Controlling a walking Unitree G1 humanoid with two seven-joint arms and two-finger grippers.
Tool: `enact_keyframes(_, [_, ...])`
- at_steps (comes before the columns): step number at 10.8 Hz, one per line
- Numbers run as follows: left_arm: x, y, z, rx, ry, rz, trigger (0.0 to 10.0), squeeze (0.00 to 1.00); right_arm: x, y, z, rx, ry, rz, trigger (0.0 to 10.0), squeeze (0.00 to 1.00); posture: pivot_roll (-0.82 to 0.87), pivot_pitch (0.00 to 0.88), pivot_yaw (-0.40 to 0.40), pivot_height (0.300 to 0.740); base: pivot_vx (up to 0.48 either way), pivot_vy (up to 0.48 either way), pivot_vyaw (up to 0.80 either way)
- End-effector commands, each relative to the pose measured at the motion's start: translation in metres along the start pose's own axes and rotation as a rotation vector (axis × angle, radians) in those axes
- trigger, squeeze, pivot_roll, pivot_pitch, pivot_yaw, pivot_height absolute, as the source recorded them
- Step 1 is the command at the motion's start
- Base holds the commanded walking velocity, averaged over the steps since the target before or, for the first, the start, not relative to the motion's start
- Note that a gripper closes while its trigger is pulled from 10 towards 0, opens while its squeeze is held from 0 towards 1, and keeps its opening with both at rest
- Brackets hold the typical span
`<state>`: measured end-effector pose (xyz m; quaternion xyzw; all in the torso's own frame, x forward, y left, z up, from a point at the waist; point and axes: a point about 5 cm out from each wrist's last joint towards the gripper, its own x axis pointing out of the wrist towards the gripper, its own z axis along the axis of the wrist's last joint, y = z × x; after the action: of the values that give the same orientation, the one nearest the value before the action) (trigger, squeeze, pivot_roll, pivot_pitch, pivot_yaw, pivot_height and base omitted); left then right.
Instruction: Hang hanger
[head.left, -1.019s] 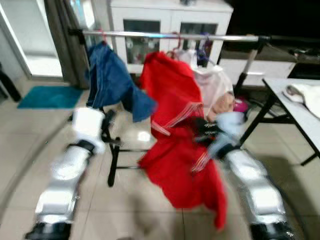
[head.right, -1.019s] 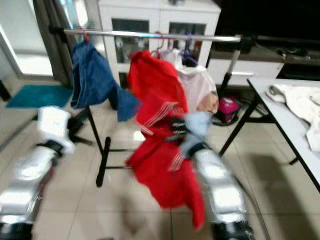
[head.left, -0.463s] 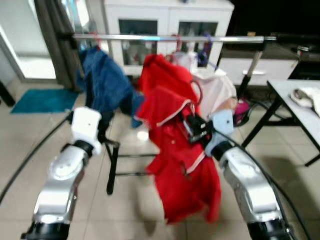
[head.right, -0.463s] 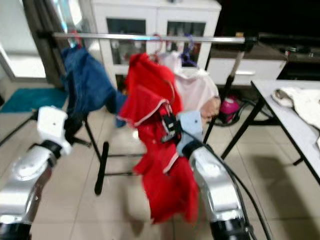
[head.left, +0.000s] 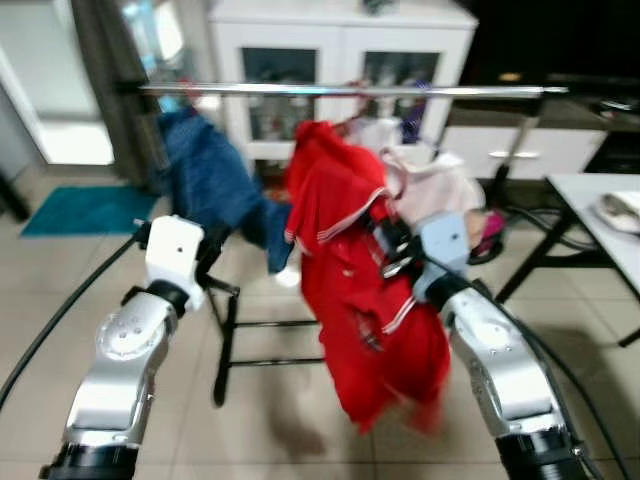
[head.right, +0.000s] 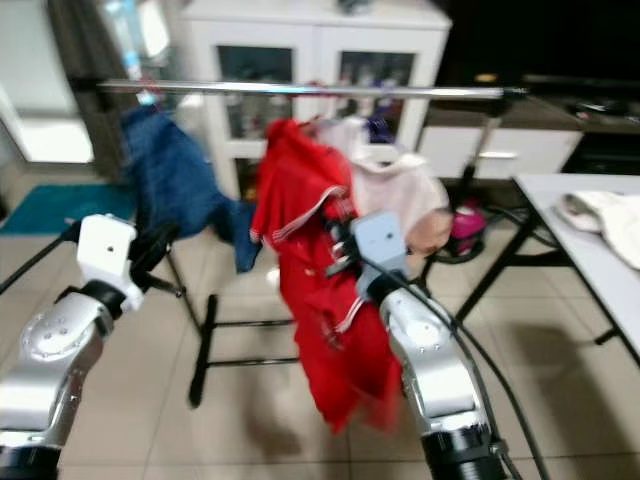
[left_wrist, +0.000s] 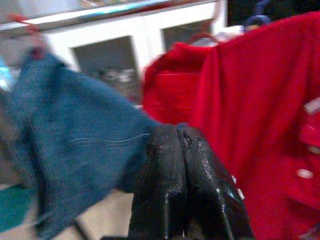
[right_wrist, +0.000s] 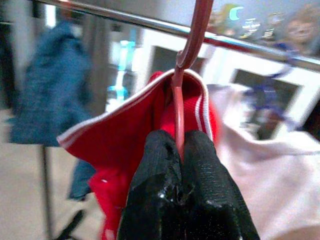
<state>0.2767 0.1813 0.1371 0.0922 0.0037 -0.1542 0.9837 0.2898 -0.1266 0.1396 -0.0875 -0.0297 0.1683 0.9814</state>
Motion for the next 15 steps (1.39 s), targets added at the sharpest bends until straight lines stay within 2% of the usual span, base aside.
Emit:
enact_keyframes(1, [0.0,0.0,0.001,0.017,0.004,-0.01,10.0,0.0,0.004,-0.011,0.014,-0.023,-0.066,-0.059,10.0,0.0,0.01,0.0,-0.013,0.74,0.337,0.0,0.0])
enact_keyframes(2, [-0.003,-0.001,-0.001,0.03,0.015,-0.018,10.0,0.0,0.004,-0.017,0.013,-0.029,-0.066,-0.109,10.0,0.0,0.01,0.0,-0.014,0.74,0.337,0.0,0.0])
enact_keyframes(3, [-0.004,0.0,-0.002,0.041,0.022,-0.031,10.0,0.0,0.004,-0.018,0.011,-0.034,-0.056,-0.106,10.0,0.0,0.01,0.0,-0.013,0.74,0.337,0.0,0.0])
enact_keyframes(7, [-0.004,0.002,0.001,0.031,0.009,-0.053,10.0,0.0,0.003,-0.001,-0.001,-0.038,-0.003,-0.049,10.0,0.0,0.01,0.0,0.011,0.74,0.343,0.0,0.0])
enact_keyframes(9, [-0.003,0.002,0.002,0.034,0.012,-0.062,10.0,0.0,0.003,0.0,-0.001,-0.033,0.0,-0.057,10.0,0.0,0.01,0.0,0.016,0.74,0.337,0.0,0.0])
enact_keyframes(11, [-0.004,0.001,0.001,0.044,0.016,-0.08,10.0,0.0,0.003,0.0,0.002,-0.024,-0.023,-0.065,10.0,0.0,0.02,0.0,0.021,0.74,0.339,0.0,0.8])
enact_keyframes(13, [-0.006,0.0,0.002,0.072,0.025,-0.108,10.0,0.0,0.004,0.005,0.012,0.036,-0.072,-0.025,10.0,0.0,0.02,0.0,0.019,0.74,0.324,0.0,0.0])
enact_keyframes(15, [-0.008,0.0,0.003,0.08,0.024,-0.147,10.0,0.0,0.006,0.005,0.021,0.038,-0.093,-0.032,10.0,0.0,0.02,0.0,0.014,0.74,0.0,0.0,0.0])
